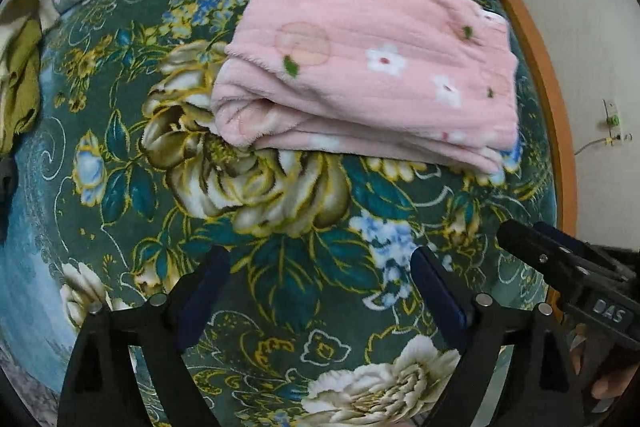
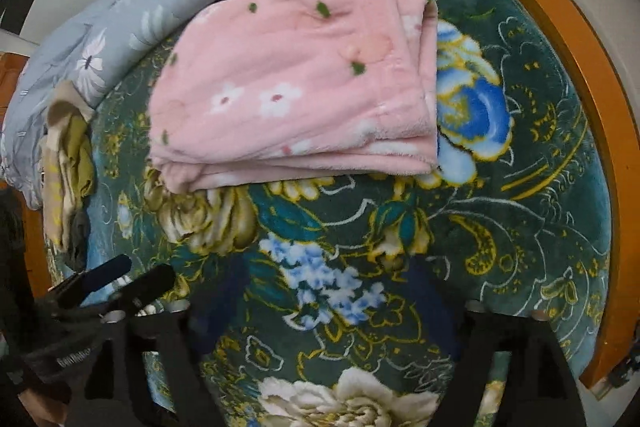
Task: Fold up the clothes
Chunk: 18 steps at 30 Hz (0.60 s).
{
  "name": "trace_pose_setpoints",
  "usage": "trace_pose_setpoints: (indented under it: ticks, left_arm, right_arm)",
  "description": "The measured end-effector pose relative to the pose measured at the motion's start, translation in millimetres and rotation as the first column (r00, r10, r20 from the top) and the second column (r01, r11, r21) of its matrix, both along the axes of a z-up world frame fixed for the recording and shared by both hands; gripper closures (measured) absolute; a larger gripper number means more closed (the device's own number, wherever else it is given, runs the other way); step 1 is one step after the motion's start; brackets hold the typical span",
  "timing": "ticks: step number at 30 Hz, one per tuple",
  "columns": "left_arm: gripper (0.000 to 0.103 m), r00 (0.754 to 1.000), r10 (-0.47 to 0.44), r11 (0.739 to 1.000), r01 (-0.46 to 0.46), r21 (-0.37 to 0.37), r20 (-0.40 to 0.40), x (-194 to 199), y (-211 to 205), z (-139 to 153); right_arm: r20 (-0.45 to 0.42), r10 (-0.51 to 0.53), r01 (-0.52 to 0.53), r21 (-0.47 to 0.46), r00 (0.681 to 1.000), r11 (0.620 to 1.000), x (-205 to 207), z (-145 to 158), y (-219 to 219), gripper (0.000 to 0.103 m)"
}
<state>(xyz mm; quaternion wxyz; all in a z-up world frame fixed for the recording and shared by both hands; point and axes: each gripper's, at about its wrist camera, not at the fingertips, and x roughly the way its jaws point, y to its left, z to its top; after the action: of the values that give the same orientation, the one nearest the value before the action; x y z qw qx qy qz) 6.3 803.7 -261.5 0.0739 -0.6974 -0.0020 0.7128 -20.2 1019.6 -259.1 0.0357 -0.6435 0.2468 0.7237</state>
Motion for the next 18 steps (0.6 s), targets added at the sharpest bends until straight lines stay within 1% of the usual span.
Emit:
trace_pose_setpoints:
  ticks: [1, 4, 7, 10, 12, 14, 18]
  left_arm:
    - [0.011, 1.000, -0.007, 1.000, 0.007, 0.003, -0.006, 2.5, 0.2, 3.0]
    - [0.011, 0.999, -0.003, 1.000, 0.003, 0.002, -0.037, 9.8, -1.8, 15.3]
    - [0.011, 0.998, 0.009, 1.000, -0.008, 0.017, -0.055, 13.8, -2.7, 19.0]
    - [0.011, 0.996, 0.010, 1.000, -0.010, 0.001, -0.092, 17.1, -1.4, 27.8]
    - [0.011, 0.994, 0.000, 1.000, -0.001, -0.014, -0.108, 18.6, 1.7, 32.8]
    - [0.011, 0.994, -0.009, 1.000, 0.007, -0.020, -0.109, 19.7, 5.1, 35.3]
    - [0.011, 0.995, -0.003, 1.000, 0.002, -0.017, -0.098, 21.1, 7.8, 43.6]
  right_arm:
    - [-0.006, 0.001, -0.001, 0.012, 1.000, 1.000, 2.2, 3.0, -1.5, 0.000]
    - [-0.018, 0.003, -0.002, 0.046, 1.000, 0.999, 7.7, 9.9, -4.2, 0.000]
    - [-0.021, 0.001, 0.000, 0.070, 1.000, 0.998, 12.8, 16.9, -0.7, 0.000]
    - [-0.062, -0.007, 0.013, 0.099, 0.998, 0.995, 16.2, 24.6, 2.4, 0.000]
    - [-0.092, -0.018, 0.027, 0.096, 0.996, 0.995, 17.8, 27.0, 4.3, 0.000]
    - [-0.121, -0.022, 0.034, 0.094, 0.992, 0.995, 19.1, 29.2, 5.6, 0.000]
    - [-0.158, 0.039, -0.016, 0.147, 0.987, 0.989, 16.2, 34.4, 1.1, 0.000]
